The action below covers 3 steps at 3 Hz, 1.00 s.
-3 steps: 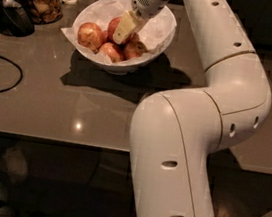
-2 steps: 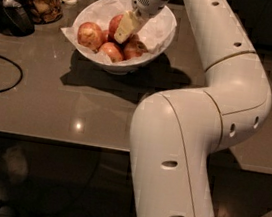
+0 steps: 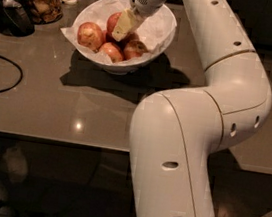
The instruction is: Pick apple from white bowl
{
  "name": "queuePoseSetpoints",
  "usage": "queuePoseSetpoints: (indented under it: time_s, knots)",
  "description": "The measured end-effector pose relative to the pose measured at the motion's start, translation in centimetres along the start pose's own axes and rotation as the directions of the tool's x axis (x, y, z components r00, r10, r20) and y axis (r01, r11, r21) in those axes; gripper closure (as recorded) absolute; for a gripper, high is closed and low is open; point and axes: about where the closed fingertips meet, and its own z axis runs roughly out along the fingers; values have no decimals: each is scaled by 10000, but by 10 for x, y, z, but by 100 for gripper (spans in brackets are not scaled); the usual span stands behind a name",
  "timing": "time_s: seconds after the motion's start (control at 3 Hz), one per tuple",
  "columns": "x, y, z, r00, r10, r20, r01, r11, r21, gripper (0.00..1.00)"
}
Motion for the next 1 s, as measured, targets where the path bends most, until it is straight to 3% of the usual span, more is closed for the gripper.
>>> queuePoseSetpoints:
  time_s: [0.67, 1.0]
  knots:
    - [-9, 9, -21, 9967, -567, 578, 560, 9983, 148, 100]
    - [-8, 10, -25, 9964, -576, 618, 565, 9982, 196, 100]
